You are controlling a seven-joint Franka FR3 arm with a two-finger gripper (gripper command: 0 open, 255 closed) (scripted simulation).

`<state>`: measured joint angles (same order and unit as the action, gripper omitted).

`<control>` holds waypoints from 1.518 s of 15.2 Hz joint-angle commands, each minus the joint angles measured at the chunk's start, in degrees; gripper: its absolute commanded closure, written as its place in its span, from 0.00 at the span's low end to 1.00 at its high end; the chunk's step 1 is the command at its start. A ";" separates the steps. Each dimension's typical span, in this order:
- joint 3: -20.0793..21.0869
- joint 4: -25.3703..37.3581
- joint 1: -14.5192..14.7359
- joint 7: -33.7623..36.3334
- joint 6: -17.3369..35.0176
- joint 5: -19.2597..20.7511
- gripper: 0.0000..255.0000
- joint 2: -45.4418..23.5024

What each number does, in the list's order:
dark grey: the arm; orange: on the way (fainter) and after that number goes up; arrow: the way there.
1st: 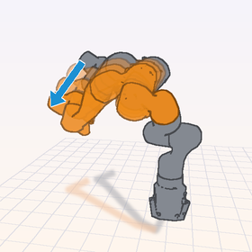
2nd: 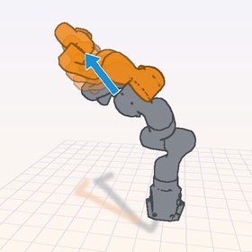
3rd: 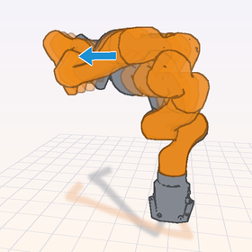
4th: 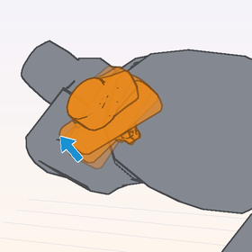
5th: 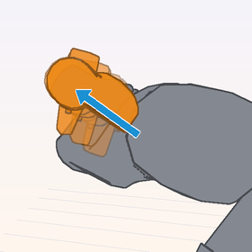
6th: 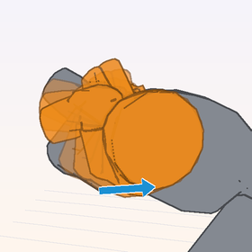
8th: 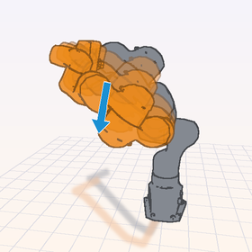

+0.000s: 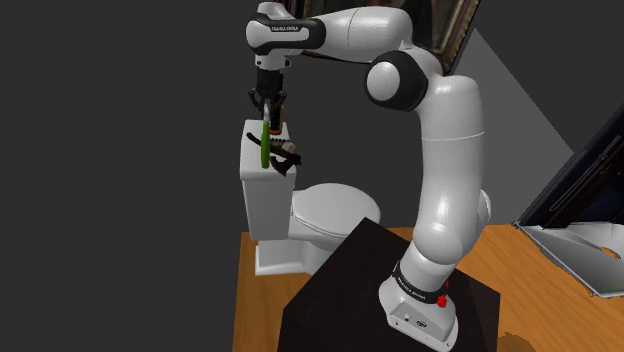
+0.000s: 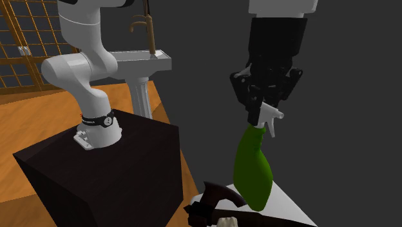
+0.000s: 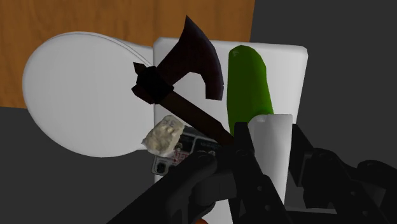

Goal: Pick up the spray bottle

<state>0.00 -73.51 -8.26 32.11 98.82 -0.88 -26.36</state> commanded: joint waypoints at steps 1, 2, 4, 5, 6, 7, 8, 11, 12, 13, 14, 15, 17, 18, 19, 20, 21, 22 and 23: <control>0.00 -0.03 0.00 0.00 0.02 0.00 1.00 -0.02; 0.00 -0.04 0.00 -0.01 0.03 0.00 1.00 -0.02; 0.00 -0.06 -0.01 -0.01 0.03 0.00 1.00 0.00; 0.00 -0.06 -0.01 -0.02 0.03 -0.01 1.00 0.00; 0.00 -0.19 0.00 -0.01 0.09 -0.01 1.00 0.07; 0.00 0.66 -0.01 0.01 -0.71 0.00 1.00 0.02; 0.00 1.53 -0.01 0.02 -1.51 0.00 1.00 -0.05; 0.00 4.42 -0.01 0.05 -4.03 0.00 1.00 -0.41; 0.00 5.45 -0.01 0.06 -4.90 0.00 1.00 -0.58; 0.00 6.51 -0.02 0.07 -5.78 0.01 1.00 -0.76; 0.00 7.62 -0.02 0.09 -6.68 0.01 1.00 -0.98; 0.00 8.78 -0.02 0.10 -7.60 0.01 1.00 -1.22; 0.01 11.26 -0.03 0.12 -9.49 0.01 1.00 -1.80; 0.01 12.59 -0.03 0.14 -10.48 0.01 1.00 -2.14; 0.01 13.99 -0.03 0.15 -11.50 0.01 1.00 -2.52; 0.01 15.47 -0.04 0.17 -12.55 0.01 1.00 -2.95; 0.01 17.04 -0.04 0.18 -13.63 0.01 1.00 -3.43; 0.01 17.24 -0.04 0.18 -13.78 0.01 1.00 -3.48; 0.01 17.27 -0.04 0.18 -13.80 0.01 1.00 -3.51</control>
